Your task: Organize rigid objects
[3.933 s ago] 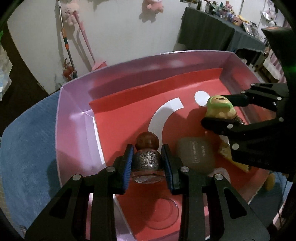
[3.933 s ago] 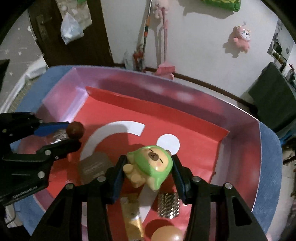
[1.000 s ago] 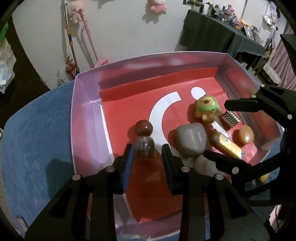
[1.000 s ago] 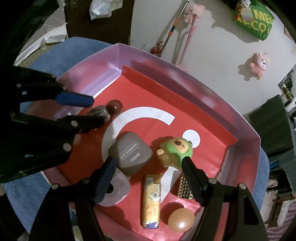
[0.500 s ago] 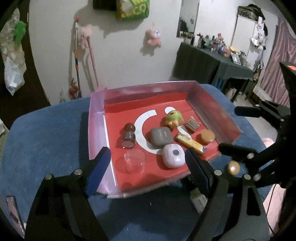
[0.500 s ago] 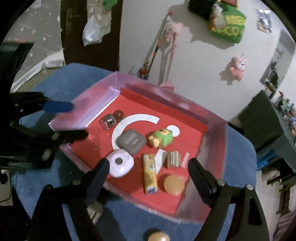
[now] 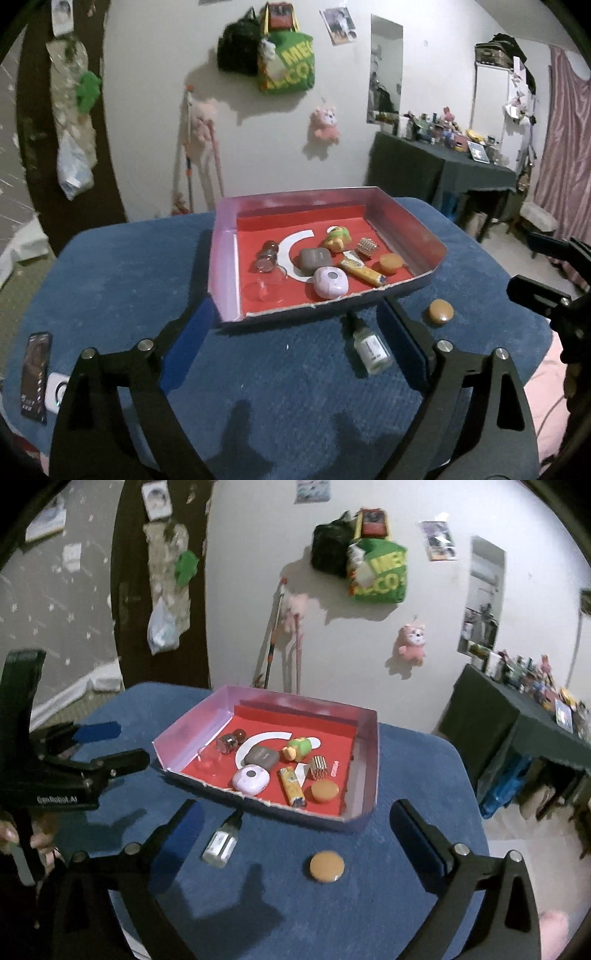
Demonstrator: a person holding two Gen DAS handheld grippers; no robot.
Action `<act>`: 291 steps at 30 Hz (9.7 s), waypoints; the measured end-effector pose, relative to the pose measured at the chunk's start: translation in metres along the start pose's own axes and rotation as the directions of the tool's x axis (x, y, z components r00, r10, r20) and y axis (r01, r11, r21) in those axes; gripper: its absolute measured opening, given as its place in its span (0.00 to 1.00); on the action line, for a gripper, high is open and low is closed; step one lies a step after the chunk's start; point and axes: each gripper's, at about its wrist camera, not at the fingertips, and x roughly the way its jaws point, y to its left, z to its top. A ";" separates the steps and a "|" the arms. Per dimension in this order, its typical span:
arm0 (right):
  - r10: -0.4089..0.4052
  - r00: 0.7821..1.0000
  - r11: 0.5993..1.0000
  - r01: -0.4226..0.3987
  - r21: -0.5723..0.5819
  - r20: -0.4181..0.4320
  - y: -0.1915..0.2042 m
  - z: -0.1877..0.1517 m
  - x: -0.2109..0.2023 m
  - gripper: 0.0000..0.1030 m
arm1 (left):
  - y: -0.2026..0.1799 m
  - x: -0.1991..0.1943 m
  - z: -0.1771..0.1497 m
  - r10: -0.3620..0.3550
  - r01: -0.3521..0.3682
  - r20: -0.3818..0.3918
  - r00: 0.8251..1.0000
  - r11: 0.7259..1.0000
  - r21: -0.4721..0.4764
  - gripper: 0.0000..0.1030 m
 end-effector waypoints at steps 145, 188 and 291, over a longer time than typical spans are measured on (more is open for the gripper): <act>0.108 0.988 0.986 -0.093 0.137 -0.106 -0.001 -0.060 0.075 0.39 | -0.034 0.066 -0.026 -0.209 0.202 -0.191 0.959 0.978 -0.055 0.26; -0.028 0.882 0.997 -0.008 -0.075 -0.471 -0.057 0.080 0.292 0.39 | -0.027 0.291 0.117 -0.140 0.222 -0.514 0.846 0.970 0.101 0.26; -0.162 0.977 0.975 0.136 0.174 0.142 -0.043 0.031 0.118 0.98 | 0.002 0.108 0.042 0.079 -0.070 0.120 0.990 0.994 -0.078 0.84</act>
